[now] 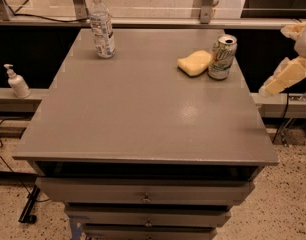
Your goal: Knock 7up can over
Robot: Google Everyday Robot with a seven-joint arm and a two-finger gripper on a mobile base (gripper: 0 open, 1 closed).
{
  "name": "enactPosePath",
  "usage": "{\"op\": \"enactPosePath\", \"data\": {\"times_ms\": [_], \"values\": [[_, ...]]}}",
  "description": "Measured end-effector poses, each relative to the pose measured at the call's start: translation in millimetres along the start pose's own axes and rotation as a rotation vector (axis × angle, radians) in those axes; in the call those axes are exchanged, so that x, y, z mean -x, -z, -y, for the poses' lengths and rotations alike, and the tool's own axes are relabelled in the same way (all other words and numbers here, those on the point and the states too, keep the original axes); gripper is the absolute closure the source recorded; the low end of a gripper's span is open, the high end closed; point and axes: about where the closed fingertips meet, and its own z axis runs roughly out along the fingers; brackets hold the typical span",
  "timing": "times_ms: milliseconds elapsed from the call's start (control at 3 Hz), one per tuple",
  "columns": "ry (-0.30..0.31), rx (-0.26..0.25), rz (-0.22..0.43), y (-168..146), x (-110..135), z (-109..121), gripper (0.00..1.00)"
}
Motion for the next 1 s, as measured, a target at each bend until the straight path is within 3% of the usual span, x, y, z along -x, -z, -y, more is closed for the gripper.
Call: {"op": "enactPosePath", "data": {"times_ms": [667,1000], "values": [[-0.133,0.101,0.160,-58,3,18,0.00],[-0.156,0.165,0.244,-82,17,16,0.00]]}}
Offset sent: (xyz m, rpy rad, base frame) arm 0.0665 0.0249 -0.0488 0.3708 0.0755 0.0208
